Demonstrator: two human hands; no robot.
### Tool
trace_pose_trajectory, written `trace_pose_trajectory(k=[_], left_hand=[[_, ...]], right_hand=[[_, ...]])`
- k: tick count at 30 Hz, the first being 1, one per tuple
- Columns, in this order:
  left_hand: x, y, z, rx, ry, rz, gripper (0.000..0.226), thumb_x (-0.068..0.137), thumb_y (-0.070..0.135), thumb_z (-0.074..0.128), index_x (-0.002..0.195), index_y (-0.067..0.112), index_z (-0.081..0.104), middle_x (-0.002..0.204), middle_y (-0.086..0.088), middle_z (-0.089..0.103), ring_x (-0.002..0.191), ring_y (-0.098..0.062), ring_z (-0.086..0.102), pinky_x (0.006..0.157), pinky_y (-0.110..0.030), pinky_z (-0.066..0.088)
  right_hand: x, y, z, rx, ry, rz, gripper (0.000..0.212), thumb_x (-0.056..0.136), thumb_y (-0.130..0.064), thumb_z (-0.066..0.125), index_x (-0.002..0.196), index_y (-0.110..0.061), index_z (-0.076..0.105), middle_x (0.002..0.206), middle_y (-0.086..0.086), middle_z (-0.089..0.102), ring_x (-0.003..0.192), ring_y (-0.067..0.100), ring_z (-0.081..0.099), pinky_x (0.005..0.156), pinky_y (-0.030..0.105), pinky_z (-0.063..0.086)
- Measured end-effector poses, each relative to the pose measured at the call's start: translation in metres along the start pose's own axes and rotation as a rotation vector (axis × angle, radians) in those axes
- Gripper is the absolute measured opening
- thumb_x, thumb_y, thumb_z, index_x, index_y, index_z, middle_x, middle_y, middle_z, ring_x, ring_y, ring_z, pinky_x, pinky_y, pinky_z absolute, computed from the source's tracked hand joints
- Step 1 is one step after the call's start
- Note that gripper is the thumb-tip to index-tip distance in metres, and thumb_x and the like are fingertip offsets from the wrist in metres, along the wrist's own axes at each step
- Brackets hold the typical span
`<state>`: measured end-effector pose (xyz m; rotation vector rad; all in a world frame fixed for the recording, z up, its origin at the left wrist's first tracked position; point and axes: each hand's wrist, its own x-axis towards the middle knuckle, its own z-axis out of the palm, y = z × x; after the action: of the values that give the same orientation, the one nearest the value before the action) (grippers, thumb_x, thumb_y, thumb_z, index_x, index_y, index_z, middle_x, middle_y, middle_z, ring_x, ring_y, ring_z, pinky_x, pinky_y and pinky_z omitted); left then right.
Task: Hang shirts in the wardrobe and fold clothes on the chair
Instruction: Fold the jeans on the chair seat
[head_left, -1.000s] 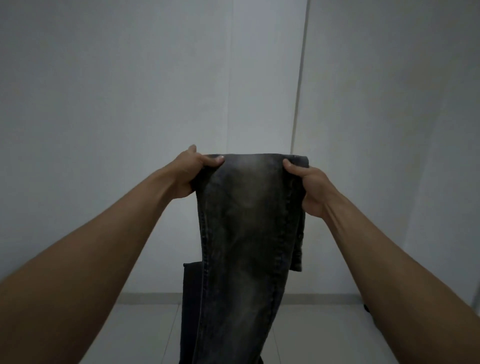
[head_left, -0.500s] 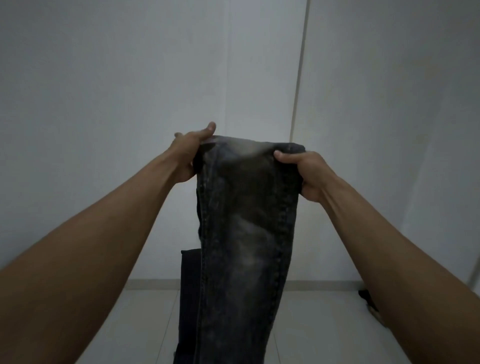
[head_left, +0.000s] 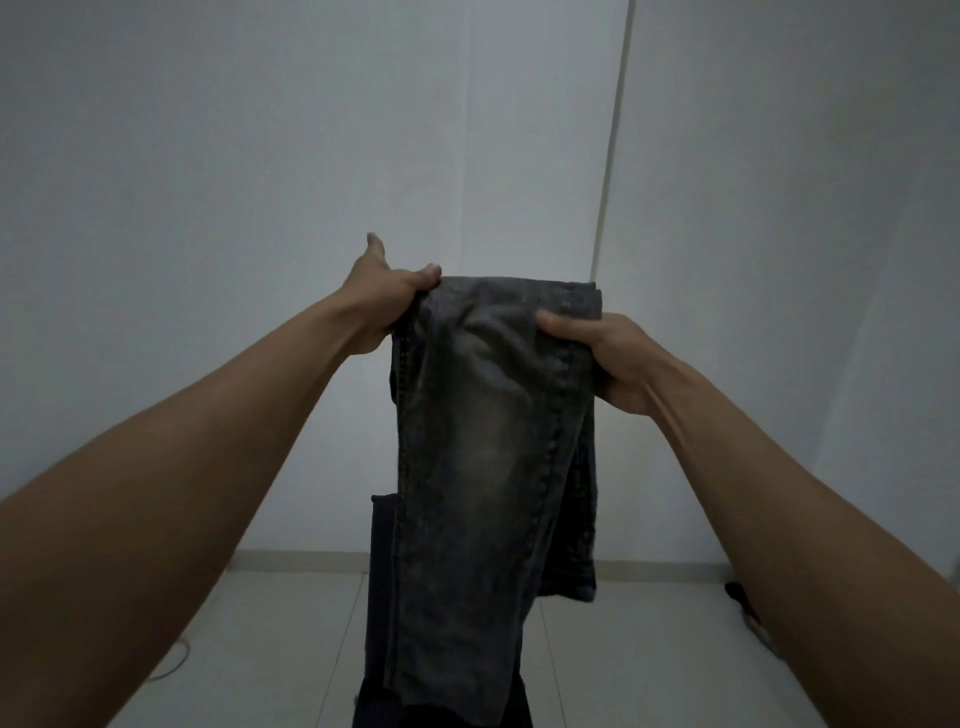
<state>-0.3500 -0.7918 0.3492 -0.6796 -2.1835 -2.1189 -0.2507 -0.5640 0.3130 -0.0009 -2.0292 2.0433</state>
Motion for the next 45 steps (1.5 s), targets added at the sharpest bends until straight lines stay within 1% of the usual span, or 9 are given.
trace_pose_trajectory(k=[2, 4, 6, 10, 13, 19, 27, 35, 45], left_hand=[[0.003, -0.004, -0.003, -0.057, -0.069, -0.075, 0.090, 0.097, 0.031, 0.064, 0.159, 0.017, 0.001, 0.146, -0.013, 0.044, 0.110, -0.020, 0.057, 0.091, -0.036, 0.053], [-0.007, -0.003, -0.001, -0.009, -0.293, -0.146, 0.066, 0.096, 0.039, 0.063, 0.149, 0.008, 0.038, 0.113, -0.010, 0.061, 0.093, -0.018, 0.065, 0.076, -0.034, 0.056], [-0.005, -0.006, 0.000, -0.015, -0.308, -0.129, 0.082, 0.090, 0.026, 0.072, 0.154, 0.007, 0.025, 0.122, -0.010, 0.059, 0.099, -0.019, 0.066, 0.078, -0.036, 0.057], [0.000, -0.011, 0.007, -0.135, -0.013, -0.003, 0.109, 0.089, 0.014, 0.074, 0.159, 0.024, -0.009, 0.161, -0.011, 0.027, 0.108, -0.018, 0.057, 0.088, -0.034, 0.055], [-0.002, -0.011, 0.010, -0.228, -0.178, -0.068, 0.111, 0.092, 0.009, 0.069, 0.156, 0.029, -0.020, 0.153, -0.008, 0.036, 0.103, -0.019, 0.062, 0.077, -0.036, 0.056], [0.002, -0.006, 0.011, -0.110, -0.070, 0.070, 0.107, 0.087, -0.003, 0.070, 0.159, 0.033, -0.001, 0.163, -0.017, 0.017, 0.128, -0.028, 0.045, 0.102, -0.042, 0.049], [0.006, -0.007, 0.003, -0.041, -0.159, 0.096, 0.102, 0.082, -0.015, 0.065, 0.159, 0.032, 0.017, 0.154, -0.020, 0.033, 0.121, -0.035, 0.058, 0.097, -0.044, 0.055], [0.004, -0.005, 0.016, -0.011, -0.002, 0.154, 0.096, 0.077, -0.003, 0.080, 0.154, 0.025, 0.031, 0.115, -0.018, 0.068, 0.103, -0.026, 0.070, 0.095, -0.042, 0.056], [0.006, 0.007, 0.007, 0.077, -0.070, 0.172, 0.064, 0.079, -0.012, 0.073, 0.130, 0.022, 0.057, 0.115, -0.026, 0.064, 0.102, -0.033, 0.069, 0.086, -0.039, 0.060]], right_hand=[[0.005, -0.003, 0.001, -0.001, 0.081, -0.037, 0.037, 0.080, -0.016, 0.082, 0.111, 0.002, 0.072, 0.106, 0.015, 0.077, 0.102, 0.033, 0.073, 0.084, 0.039, 0.061], [0.009, -0.005, 0.001, 0.093, 0.156, -0.044, 0.032, 0.085, -0.020, 0.079, 0.110, 0.000, 0.073, 0.103, 0.016, 0.077, 0.100, 0.033, 0.074, 0.082, 0.040, 0.061], [0.008, -0.003, -0.001, 0.140, 0.131, -0.017, 0.037, 0.087, -0.026, 0.077, 0.114, -0.001, 0.072, 0.107, 0.016, 0.076, 0.100, 0.031, 0.074, 0.082, 0.041, 0.061], [0.004, 0.000, 0.003, 0.007, 0.064, 0.014, 0.033, 0.081, -0.016, 0.081, 0.110, -0.003, 0.073, 0.103, 0.010, 0.078, 0.093, 0.025, 0.075, 0.071, 0.033, 0.061], [0.009, -0.007, 0.005, 0.130, 0.182, -0.047, 0.027, 0.084, -0.015, 0.080, 0.107, -0.002, 0.074, 0.099, 0.012, 0.078, 0.087, 0.024, 0.076, 0.068, 0.033, 0.062], [0.012, -0.008, 0.008, 0.081, 0.147, -0.037, 0.030, 0.084, -0.021, 0.080, 0.106, -0.002, 0.074, 0.108, 0.014, 0.077, 0.098, 0.029, 0.075, 0.088, 0.041, 0.060], [0.020, -0.021, 0.002, -0.039, 0.176, -0.154, 0.018, 0.089, 0.002, 0.069, 0.106, -0.003, 0.074, 0.096, 0.013, 0.078, 0.091, 0.030, 0.076, 0.074, 0.035, 0.061], [0.023, -0.027, 0.002, 0.071, 0.487, -0.115, 0.023, 0.069, -0.011, 0.091, 0.088, -0.005, 0.077, 0.086, 0.010, 0.078, 0.078, 0.027, 0.077, 0.072, 0.043, 0.064], [0.016, -0.016, -0.004, 0.117, 0.272, -0.171, 0.034, 0.080, 0.006, 0.075, 0.111, -0.007, 0.073, 0.101, 0.011, 0.078, 0.088, 0.024, 0.076, 0.077, 0.039, 0.063]])
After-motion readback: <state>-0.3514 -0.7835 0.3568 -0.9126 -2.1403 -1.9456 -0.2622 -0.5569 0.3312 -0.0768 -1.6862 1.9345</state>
